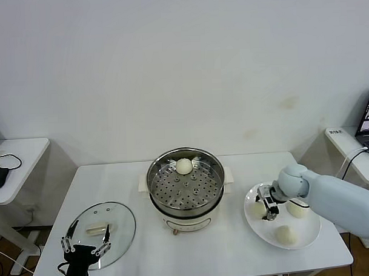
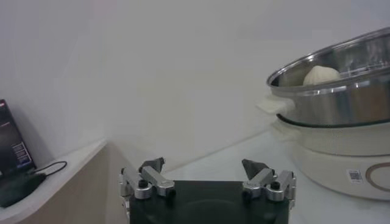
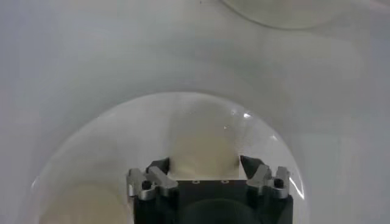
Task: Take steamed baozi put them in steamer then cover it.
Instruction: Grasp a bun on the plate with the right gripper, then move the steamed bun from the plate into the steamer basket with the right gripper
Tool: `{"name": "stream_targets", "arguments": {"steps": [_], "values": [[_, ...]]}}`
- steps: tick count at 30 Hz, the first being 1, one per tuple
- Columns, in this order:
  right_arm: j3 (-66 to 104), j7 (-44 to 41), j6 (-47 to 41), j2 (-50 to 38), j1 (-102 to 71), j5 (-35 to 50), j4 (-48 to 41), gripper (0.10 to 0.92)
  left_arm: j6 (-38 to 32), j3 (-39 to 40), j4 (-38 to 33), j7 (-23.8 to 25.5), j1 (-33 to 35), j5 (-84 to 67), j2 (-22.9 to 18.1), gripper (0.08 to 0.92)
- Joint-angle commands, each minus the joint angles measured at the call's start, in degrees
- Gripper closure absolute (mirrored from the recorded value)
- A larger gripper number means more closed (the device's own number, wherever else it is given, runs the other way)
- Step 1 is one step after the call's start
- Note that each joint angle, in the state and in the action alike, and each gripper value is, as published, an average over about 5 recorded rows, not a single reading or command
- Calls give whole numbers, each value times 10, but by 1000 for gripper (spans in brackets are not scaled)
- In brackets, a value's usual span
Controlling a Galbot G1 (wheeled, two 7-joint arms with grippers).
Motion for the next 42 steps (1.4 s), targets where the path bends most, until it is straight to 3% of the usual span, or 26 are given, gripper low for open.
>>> {"name": "stream_targets", "arguments": {"steps": [1, 9, 20, 29, 36, 42], "values": [[6, -1, -4, 10, -7, -4, -11, 418, 0, 0, 0, 0, 0, 1, 0, 177], [-21, -24, -11, -24, 62, 32, 20, 454, 1, 1, -3, 0, -2, 1, 2, 177], [-134, -31, -43, -45, 296, 155, 90, 449, 3, 7, -10, 1, -8, 1, 10, 177], [-219, -5, -97, 75, 479, 286, 105, 440, 2, 7, -3, 1, -16, -3, 16, 177], [-214, 39, -144, 183, 464, 371, 89, 439, 2, 7, 3, 0, -23, -4, 16, 177], [-199, 67, -166, 287, 396, 383, 26, 432, 2, 7, 4, 0, -29, 0, 10, 177]]}}
